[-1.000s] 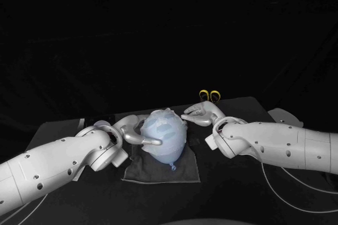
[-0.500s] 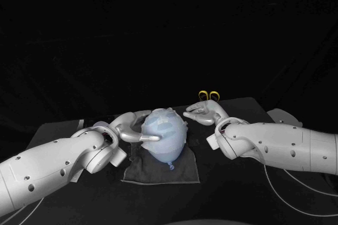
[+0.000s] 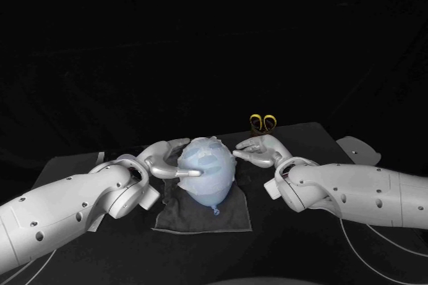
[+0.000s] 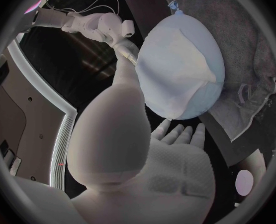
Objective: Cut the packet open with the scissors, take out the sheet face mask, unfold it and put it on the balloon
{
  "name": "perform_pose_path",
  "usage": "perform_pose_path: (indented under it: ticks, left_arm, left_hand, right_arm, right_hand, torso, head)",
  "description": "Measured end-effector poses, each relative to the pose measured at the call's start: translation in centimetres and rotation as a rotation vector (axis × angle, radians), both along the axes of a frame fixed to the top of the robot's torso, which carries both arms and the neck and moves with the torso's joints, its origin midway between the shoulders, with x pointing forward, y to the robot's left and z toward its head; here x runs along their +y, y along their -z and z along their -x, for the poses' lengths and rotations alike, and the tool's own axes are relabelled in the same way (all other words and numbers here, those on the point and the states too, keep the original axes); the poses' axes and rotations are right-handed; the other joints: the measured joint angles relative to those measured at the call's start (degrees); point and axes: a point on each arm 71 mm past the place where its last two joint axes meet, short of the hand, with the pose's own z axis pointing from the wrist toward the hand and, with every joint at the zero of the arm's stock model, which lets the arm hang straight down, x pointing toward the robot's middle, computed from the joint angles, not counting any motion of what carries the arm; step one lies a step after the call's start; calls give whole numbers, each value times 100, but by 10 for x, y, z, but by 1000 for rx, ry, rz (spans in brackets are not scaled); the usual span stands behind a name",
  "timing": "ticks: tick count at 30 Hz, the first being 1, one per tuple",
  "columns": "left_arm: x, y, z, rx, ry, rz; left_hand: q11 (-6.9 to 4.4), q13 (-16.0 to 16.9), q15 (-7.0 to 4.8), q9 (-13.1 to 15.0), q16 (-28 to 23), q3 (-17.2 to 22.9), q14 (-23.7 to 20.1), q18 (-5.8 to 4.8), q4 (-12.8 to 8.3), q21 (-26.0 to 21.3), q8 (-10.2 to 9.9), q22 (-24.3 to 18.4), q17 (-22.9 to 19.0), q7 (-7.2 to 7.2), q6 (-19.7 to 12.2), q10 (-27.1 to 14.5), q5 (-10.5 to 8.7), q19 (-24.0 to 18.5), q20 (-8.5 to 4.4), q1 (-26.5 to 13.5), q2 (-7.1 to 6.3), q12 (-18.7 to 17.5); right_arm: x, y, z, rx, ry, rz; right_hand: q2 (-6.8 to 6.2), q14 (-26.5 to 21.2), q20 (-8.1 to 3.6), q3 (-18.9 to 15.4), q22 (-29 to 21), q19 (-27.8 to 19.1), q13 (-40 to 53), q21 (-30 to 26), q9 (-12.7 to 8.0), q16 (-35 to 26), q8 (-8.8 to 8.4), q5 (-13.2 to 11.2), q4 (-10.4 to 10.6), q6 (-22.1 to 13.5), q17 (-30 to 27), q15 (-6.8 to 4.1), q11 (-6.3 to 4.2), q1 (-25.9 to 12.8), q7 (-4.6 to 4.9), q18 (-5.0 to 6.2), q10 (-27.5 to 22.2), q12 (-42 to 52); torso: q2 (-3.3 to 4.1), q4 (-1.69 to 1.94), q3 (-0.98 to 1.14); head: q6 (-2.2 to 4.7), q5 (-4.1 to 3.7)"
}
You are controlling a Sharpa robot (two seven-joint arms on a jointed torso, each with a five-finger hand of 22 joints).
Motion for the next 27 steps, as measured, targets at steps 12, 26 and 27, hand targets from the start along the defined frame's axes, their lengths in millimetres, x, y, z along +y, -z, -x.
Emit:
perform_pose_path:
  ticks: [12, 26, 27]
  left_arm:
    - [-1, 3, -2, 15, -10, -31]
    - [-1, 5, -2, 29, -14, -57]
    - [-1, 5, -2, 30, -15, -58]
  left_hand:
    - [0, 0, 0, 0, 0, 0, 0, 0, 0, 0, 0, 0, 0, 0, 0, 0, 0, 0, 0, 113, 23, 0]
    - [0, 0, 0, 0, 0, 89, 0, 0, -8, 0, 0, 0, 0, 0, 0, 0, 0, 0, 0, 185, 26, 0]
    - [0, 0, 0, 0, 0, 89, 0, 0, -8, 0, 0, -1, 0, 0, 0, 0, 0, 0, 0, 199, 40, 0]
  right_arm:
    - [2, 5, 1, 5, 0, -6]
    - [1, 16, -8, 32, 15, 31]
    - [1, 17, -8, 36, 15, 35]
  right_hand:
    - [0, 0, 0, 0, 0, 0, 0, 0, -1, -2, 0, 0, 0, 0, 0, 0, 0, 0, 0, -37, 0, 0]
    - [-158, 0, 0, 64, -23, 0, 0, 22, -1, 14, 43, 0, -319, 0, 1, 0, -13, 360, 0, -29, 13, 0]
    - [-131, 0, -12, 81, -23, 12, 0, 22, -2, 14, 43, 0, -336, 0, 1, 0, -23, 403, 0, 14, 23, 0]
  torso:
    - [9, 3, -3]
    - [5, 9, -5]
    - [5, 8, -4]
  head:
    - [-34, -8]
    - [-71, -7]
    - [-73, -5]
